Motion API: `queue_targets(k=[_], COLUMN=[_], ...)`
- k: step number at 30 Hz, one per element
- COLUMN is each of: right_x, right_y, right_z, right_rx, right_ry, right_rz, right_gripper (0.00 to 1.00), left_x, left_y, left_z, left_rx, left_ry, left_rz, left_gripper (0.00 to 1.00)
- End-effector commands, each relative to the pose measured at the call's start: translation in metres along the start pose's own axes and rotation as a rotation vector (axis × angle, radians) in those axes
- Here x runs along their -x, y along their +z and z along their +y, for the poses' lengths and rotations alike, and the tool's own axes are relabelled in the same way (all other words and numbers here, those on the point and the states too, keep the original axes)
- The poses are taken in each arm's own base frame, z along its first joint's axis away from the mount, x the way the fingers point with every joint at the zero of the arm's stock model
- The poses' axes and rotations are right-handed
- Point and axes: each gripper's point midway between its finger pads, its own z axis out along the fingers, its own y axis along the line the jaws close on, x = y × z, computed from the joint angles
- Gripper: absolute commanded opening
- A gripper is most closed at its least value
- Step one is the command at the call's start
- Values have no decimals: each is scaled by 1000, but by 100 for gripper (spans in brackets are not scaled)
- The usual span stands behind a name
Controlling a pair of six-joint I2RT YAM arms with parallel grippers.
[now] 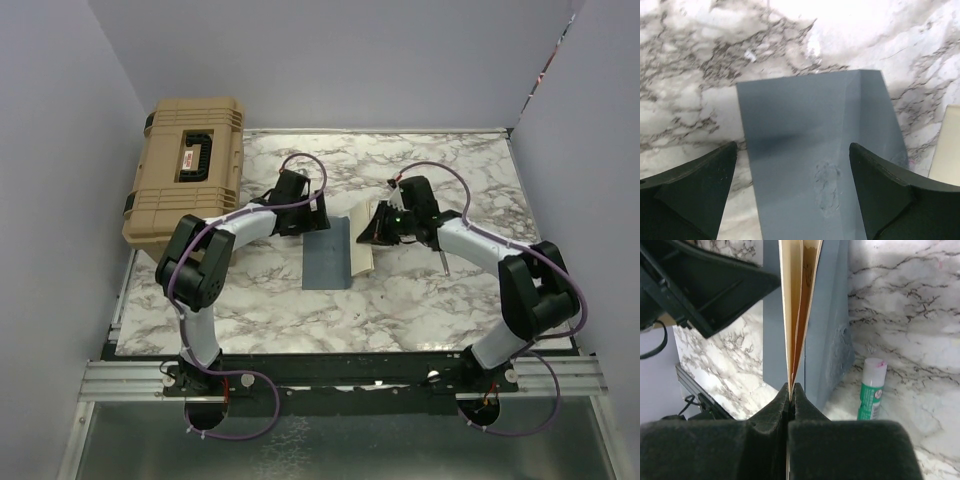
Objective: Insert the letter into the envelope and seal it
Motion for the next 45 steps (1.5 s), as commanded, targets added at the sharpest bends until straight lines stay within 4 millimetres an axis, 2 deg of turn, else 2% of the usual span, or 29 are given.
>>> queue_targets(k=[1,4,9,13,15,20,26,29,37,41,45], right_x=[18,13,10,15,12,-6,-38,-45,-45,-44,-41], right_y=[18,35,55,61,61,66,76,79,79,71,66], right_z=[12,13,-5,-18,-26,-44,-50,-48,-43,-45,-38], right_rx=[32,47,10,-43,-66,-109,-131,-129,-147,-174,-132], right_ry=[24,14,-12,-28,-21,37,132,153,163,166,118], right_rz=[-63,-70,-87,-126,-136,-115,-18,-1,22,5,-13], right_gripper=[1,1,1,1,1,1,1,1,1,1,1], left_x=[-14,-25,-52,-63,-68,-74,-92,-100,-88,-83,-80], left_y=[-26,-39,-48,-50,-49,-49,-45,-43,-43,-42,-41], left_z=[17,19,29,28,31,31,32,34,31,39,54], left_rx=[96,91,97,77,90,99,98,102,103,142,206], left_ry=[-18,-12,-28,-5,-6,-45,-107,-128,-135,-127,-93], left_rz=[68,90,157,209,238,265,328,350,300,264,233], left_gripper=[94,94,89,84,78,72,66,64,61,59,58])
